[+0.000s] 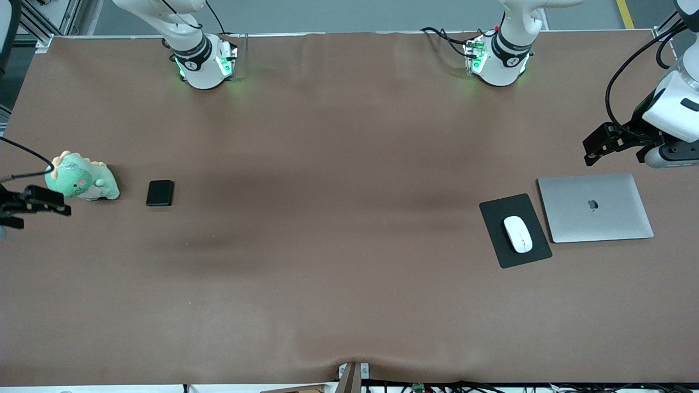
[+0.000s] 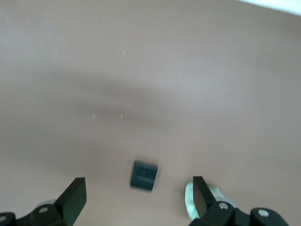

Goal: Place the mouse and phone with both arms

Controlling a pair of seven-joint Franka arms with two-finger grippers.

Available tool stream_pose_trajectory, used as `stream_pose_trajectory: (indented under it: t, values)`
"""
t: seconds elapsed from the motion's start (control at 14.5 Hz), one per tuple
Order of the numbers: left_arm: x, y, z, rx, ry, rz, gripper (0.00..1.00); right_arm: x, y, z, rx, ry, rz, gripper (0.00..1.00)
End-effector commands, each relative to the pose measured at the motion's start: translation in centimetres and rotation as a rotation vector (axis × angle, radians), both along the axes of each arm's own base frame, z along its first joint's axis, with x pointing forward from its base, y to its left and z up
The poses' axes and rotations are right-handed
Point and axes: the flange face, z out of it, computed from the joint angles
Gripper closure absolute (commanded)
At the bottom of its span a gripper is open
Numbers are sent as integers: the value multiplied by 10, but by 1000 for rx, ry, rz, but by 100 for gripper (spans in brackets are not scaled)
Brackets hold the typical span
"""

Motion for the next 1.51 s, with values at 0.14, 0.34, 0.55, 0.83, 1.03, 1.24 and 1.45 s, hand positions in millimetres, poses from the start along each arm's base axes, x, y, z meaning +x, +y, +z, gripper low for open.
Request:
stream_pose_trajectory:
  t: [0.14,0.34,0.55,0.83,1.03,1.24,1.45]
  values:
    - [1,-7,5,-12,2,-20,0,-45,7,59,-33,43,-110,0]
    - [0,-13,6,-10,0,-28,0,-71,12,79,-30,85,-261,0]
    - [1,-17,-1,-19,23,-36,0,-104,13,81,-20,88,-293,0]
    - [1,-17,-1,-17,23,-38,0,-139,19,83,-8,99,-282,0]
    - [0,-17,2,-15,19,-39,0,-148,20,82,-6,104,-283,0]
    - [-2,-23,3,-17,17,-49,0,-153,24,86,-17,112,-366,0]
    - [-2,-24,2,-17,18,-49,0,-161,35,84,-11,85,-350,0]
